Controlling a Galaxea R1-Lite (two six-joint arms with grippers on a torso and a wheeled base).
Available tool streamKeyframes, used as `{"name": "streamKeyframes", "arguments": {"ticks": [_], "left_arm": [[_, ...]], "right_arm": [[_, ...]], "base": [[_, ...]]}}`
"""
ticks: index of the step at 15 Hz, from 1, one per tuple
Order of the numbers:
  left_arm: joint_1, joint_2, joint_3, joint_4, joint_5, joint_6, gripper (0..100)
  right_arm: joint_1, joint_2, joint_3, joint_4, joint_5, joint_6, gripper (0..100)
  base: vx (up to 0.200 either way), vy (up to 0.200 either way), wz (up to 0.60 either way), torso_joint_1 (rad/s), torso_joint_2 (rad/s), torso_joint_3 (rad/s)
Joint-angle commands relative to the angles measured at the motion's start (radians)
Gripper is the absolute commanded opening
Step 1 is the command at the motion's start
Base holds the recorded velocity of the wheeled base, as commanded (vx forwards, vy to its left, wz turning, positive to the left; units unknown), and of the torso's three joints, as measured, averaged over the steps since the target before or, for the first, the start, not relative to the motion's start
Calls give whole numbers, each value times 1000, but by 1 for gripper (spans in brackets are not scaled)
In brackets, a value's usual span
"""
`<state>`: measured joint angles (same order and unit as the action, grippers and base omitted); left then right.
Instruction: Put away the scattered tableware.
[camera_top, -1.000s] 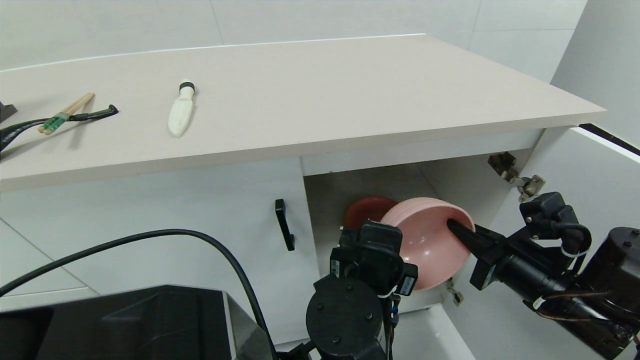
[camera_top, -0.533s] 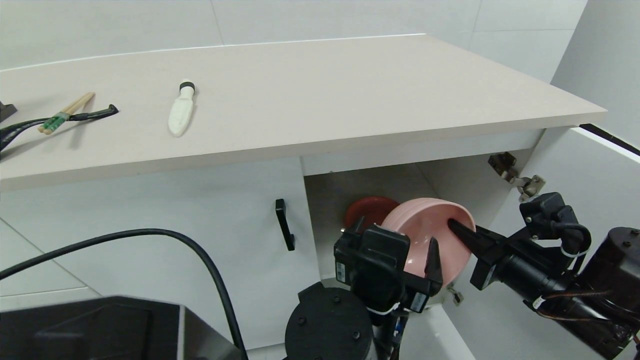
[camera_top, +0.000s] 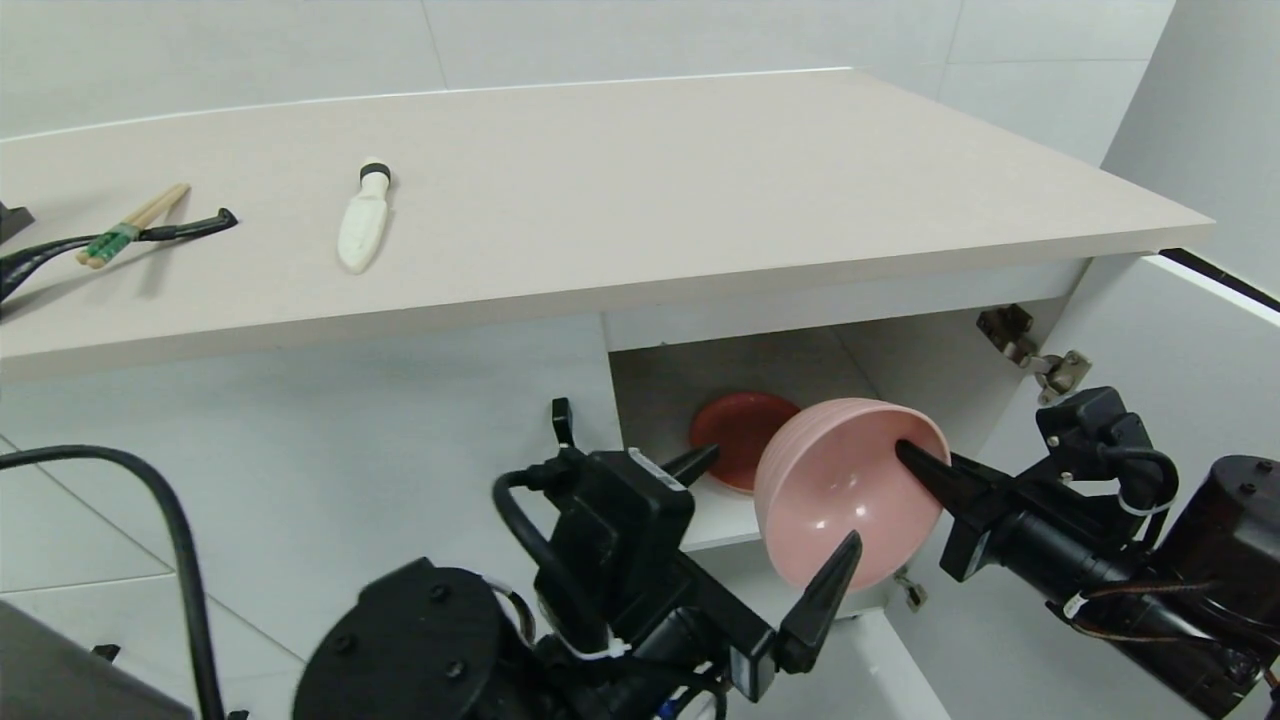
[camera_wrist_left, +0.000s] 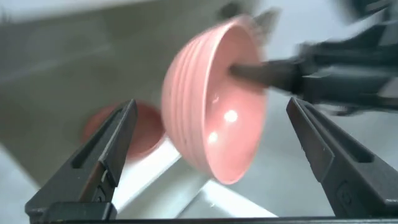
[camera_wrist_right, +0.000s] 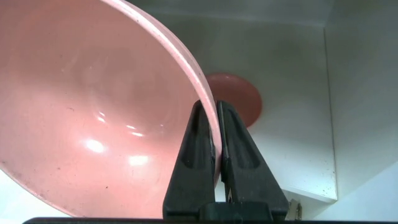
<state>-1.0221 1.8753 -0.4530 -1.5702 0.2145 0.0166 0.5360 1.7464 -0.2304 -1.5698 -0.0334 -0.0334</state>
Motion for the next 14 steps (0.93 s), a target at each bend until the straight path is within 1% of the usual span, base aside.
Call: {"name": "streamKeyframes", "arguments": {"ticks": [1, 2, 3, 4, 5, 6, 7, 8, 9, 10, 12, 13, 14], "left_arm": [[51, -107, 65, -1, -99, 8, 100], [57, -139, 105, -1, -182, 22, 100], [59, -151, 119, -1, -211, 28, 100], [66, -203, 172, -1, -311, 49, 100], [86, -242, 214, -1, -379, 62, 100], [102, -269, 241, -1, -423, 71, 100], [183, -344, 324, -1, -601, 91, 100], [252, -386, 376, -1, -728, 98, 100], [307, -410, 410, -1, -808, 103, 100], [370, -426, 432, -1, -856, 105, 100], [451, -455, 451, -1, -840, 106, 100], [478, -493, 453, -1, -805, 111, 100], [488, -539, 453, 21, -738, 115, 100]], "right_arm": [[-1, 2, 16, -1, 0, 0, 0], [1, 5, 19, -1, 0, 0, 0], [-1, 5, 17, -1, 0, 0, 0], [-1, 5, 17, -1, 0, 0, 0], [-1, 5, 17, -1, 0, 0, 0], [-1, 5, 17, -1, 0, 0, 0], [-1, 5, 17, -1, 0, 0, 0], [-1, 7, 19, -1, 0, 0, 0], [-1, 5, 19, -1, 0, 0, 0], [1, 5, 19, -1, 0, 0, 0], [-1, 7, 19, -1, 0, 0, 0], [-1, 7, 19, -1, 0, 0, 0], [-1, 13, 22, -1, 0, 1, 0]], "base": [[0, 0, 0, 0, 0, 0], [0, 0, 0, 0, 0, 0], [0, 0, 0, 0, 0, 0], [0, 0, 0, 0, 0, 0], [0, 0, 0, 0, 0, 0], [0, 0, 0, 0, 0, 0], [0, 0, 0, 0, 0, 0], [0, 0, 0, 0, 0, 0], [0, 0, 0, 0, 0, 0], [0, 0, 0, 0, 0, 0], [0, 0, 0, 0, 0, 0], [0, 0, 0, 0, 0, 0], [0, 0, 0, 0, 0, 0]]}}
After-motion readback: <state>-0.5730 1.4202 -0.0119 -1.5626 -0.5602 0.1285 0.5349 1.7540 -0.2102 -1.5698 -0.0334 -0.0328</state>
